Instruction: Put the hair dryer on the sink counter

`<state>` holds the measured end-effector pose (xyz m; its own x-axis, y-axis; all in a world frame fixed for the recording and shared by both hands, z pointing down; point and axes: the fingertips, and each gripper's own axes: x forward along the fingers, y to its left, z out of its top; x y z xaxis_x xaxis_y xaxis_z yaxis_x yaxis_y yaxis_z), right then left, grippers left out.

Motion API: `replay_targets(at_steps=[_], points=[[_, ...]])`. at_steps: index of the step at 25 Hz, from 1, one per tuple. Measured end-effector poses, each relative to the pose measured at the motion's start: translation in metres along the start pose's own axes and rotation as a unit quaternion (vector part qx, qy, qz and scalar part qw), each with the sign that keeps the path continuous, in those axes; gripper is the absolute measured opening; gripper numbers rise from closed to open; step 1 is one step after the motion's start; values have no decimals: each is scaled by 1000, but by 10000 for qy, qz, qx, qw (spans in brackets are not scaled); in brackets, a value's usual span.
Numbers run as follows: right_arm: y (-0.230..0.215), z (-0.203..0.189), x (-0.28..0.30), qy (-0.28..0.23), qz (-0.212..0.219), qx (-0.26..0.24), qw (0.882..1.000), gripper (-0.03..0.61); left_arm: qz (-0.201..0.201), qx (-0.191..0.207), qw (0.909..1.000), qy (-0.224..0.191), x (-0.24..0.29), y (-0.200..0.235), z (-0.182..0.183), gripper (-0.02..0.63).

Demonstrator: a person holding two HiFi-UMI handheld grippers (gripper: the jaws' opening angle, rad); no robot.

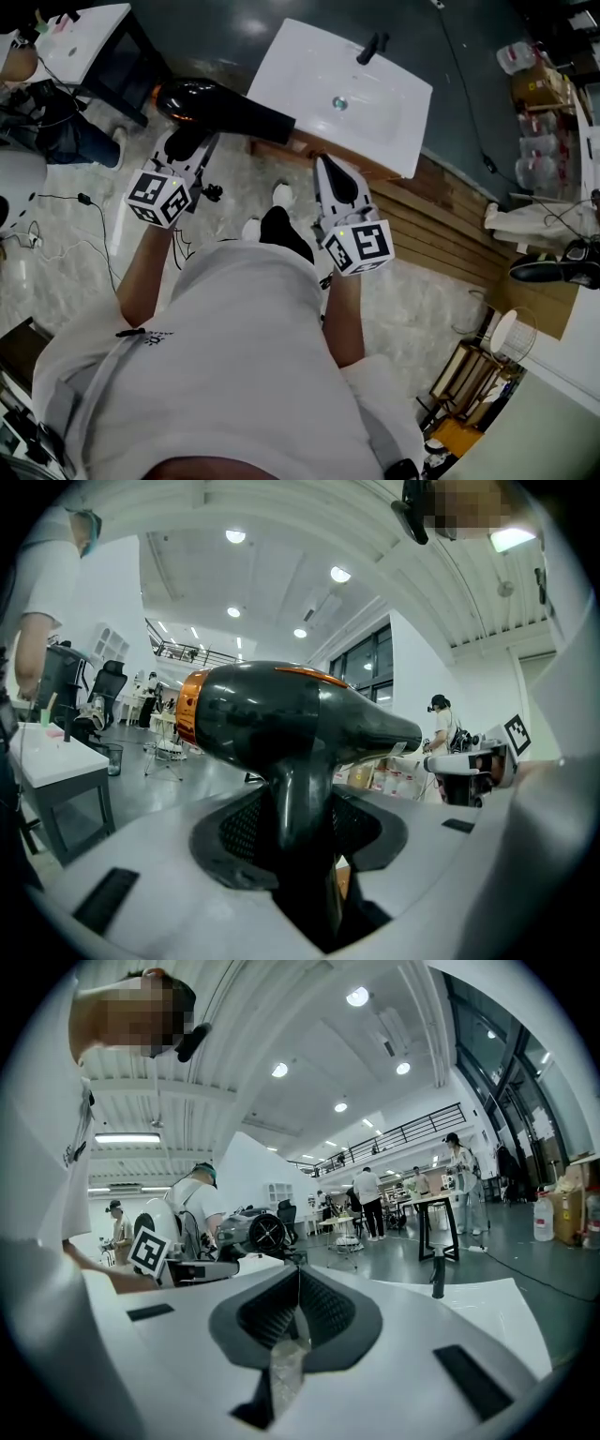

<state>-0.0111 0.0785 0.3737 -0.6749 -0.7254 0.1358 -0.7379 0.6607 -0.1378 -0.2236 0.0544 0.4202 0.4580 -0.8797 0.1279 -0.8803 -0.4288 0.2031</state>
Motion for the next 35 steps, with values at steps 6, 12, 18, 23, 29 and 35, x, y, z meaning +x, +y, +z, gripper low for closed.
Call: replay_targets(at_steps=[6,12,18,23,29,35], points=[[-1,0,15,3,141,10,9999,8,127,-7,9999,27,3,10,1,172],[-12,-5,21,50,161,44,9998,8,152,-9,9999,27,14,11,1,172],[-29,-6,27,52,161,65,9998,8,173,-1,9998,33,30,12,1,172],[-48,-6,34,48,174,110,9998,8,234,27,9997,60,48,13,2,172],[-76,-7,48,59,225,183,9996,8,284,89,9995,138,74,14,3,172],[-107,-4,65,61,302,262,9992,8,349,124,9991,204,106,18,7,172]])
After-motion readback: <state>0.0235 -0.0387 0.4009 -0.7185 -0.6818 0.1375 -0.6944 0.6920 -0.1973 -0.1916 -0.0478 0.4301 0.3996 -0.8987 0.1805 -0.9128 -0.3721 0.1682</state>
